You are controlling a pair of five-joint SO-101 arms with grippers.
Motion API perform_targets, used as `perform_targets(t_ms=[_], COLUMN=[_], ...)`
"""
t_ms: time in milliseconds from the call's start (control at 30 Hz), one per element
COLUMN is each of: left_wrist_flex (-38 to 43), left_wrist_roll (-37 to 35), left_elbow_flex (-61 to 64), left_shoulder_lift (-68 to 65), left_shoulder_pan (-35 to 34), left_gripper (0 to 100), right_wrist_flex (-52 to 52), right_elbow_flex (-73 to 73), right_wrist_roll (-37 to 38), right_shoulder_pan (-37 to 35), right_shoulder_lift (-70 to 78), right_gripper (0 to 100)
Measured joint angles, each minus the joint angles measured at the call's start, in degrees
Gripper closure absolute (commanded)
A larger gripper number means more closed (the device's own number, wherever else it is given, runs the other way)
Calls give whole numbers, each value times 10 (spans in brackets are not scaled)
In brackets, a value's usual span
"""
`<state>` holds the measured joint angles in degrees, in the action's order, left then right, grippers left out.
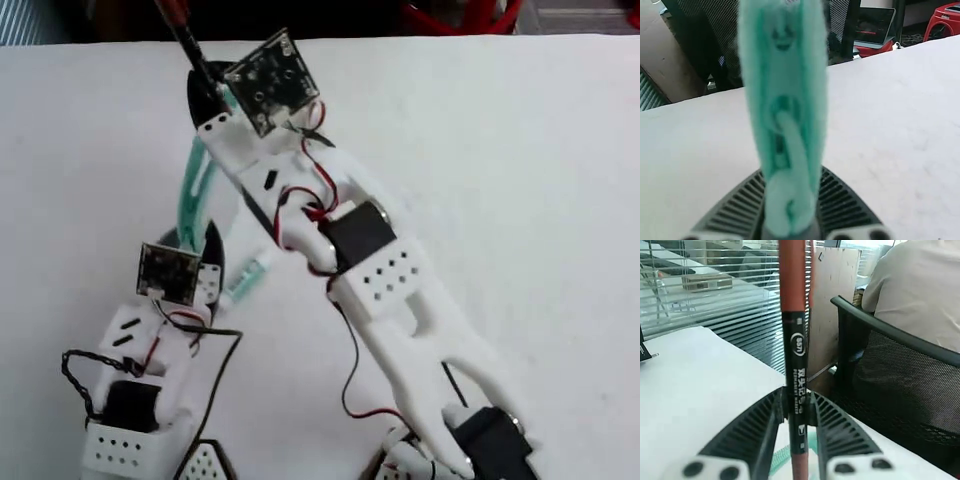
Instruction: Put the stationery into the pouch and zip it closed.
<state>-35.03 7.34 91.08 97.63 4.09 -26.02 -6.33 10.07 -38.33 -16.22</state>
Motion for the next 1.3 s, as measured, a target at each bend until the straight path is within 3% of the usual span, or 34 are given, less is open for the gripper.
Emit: perform_targets(t_ms=[433, 700, 967, 1300], left_wrist_flex=[0, 0, 0, 0], left_wrist_roll=[0, 0, 0, -25], left_elbow_flex=[0, 0, 0, 0], left_shoulder_lift=[0, 0, 0, 0], left_shoulder_pan=[-3, -2, -4, -30], left_gripper=[973, 973, 973, 972], right_wrist_flex=[34, -8, -116, -179], right_elbow_flex=[-1, -1, -1, -1], right_wrist_roll=[-1, -1, -1, -1], right_shoulder_pan=[-1, -2, -2, -1], right_shoulder_lift=[39, 29, 4, -84], right_gripper=[980, 975, 786, 783])
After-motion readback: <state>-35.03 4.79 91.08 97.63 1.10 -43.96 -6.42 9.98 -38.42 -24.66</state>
